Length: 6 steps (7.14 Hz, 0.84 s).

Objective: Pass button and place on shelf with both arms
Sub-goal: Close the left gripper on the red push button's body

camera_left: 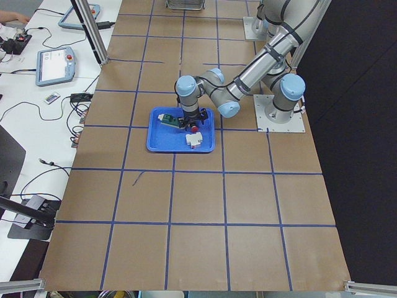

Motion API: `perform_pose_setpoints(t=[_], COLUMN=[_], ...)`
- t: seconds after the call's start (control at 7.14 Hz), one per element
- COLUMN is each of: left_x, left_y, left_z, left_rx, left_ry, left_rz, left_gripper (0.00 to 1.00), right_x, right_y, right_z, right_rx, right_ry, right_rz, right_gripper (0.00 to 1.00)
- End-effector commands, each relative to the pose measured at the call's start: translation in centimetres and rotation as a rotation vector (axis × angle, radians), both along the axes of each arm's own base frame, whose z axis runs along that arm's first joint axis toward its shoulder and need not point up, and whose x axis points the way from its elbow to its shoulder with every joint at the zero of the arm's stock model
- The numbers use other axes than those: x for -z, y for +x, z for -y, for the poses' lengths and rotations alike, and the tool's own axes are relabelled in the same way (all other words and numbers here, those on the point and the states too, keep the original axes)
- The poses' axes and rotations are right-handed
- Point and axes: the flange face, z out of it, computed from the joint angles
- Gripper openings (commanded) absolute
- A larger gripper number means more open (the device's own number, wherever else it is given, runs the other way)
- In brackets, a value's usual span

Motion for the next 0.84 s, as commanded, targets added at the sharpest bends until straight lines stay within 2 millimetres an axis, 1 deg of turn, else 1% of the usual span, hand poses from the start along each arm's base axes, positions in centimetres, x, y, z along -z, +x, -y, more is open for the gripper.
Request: perform_pose_setpoints(t=[0.0, 0.14, 0.28, 0.56, 0.7], left_x=[0.8, 1.0, 1.3, 1.5, 1.5], left_y=[0.0, 0.1, 0.0, 0.0, 0.0], left_z=[-0.1, 0.2, 0.1, 0.0, 0.1], left_rx=[0.005, 0.003, 0.008, 0.053, 0.057], left_ry=[0.01, -0.005, 0.001, 0.001, -0.006], left_rz=[-0.009, -0.002, -0.006, -0.013, -0.019], left_gripper=[0.98, 0.9, 0.77, 0.19, 0.0], right_x=[-0.6, -0.1, 0.3, 0.6, 0.6], right_y=[0.1, 0.2, -0.1, -0.1, -0.2], right_z=[-0.1, -0.1, 0.0, 0.1, 0.2], right_rx=[-0.005, -0.009, -0.033, -0.06, -0.082], right_ry=[-0.036, -0.016, -0.012, -0.008, -0.014], right_rz=[0.001, -0.003, -0.008, -0.004, -0.017], right_gripper=[1.0, 1.0, 1.0, 1.0, 1.0])
